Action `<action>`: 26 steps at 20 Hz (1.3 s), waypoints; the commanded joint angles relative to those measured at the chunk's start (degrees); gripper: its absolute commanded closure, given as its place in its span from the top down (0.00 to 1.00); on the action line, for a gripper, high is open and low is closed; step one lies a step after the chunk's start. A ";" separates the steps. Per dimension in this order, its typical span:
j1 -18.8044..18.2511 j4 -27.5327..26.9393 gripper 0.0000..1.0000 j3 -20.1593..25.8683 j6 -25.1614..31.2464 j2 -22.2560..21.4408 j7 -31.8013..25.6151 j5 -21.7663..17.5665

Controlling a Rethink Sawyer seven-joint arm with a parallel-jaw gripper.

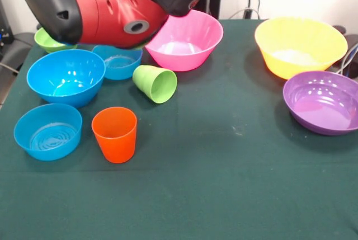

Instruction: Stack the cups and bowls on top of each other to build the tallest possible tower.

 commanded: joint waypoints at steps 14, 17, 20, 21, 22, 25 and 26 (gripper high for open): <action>5.49 -17.24 0.00 -1.71 -4.87 6.29 -18.79 -13.67; 5.98 -17.69 0.00 -1.94 -4.36 5.74 -17.93 -14.17; 6.70 -20.16 0.00 -1.57 -5.37 6.64 -17.69 -15.55; 7.06 -21.13 0.00 -1.37 -5.60 7.00 -17.79 -15.93; 7.32 -22.48 0.00 -1.11 -6.19 7.74 -17.38 -16.51; 7.93 -24.97 0.00 -0.59 -7.42 8.56 -16.99 -17.38; 8.16 -25.88 0.00 -0.59 -7.75 8.86 -16.51 -17.81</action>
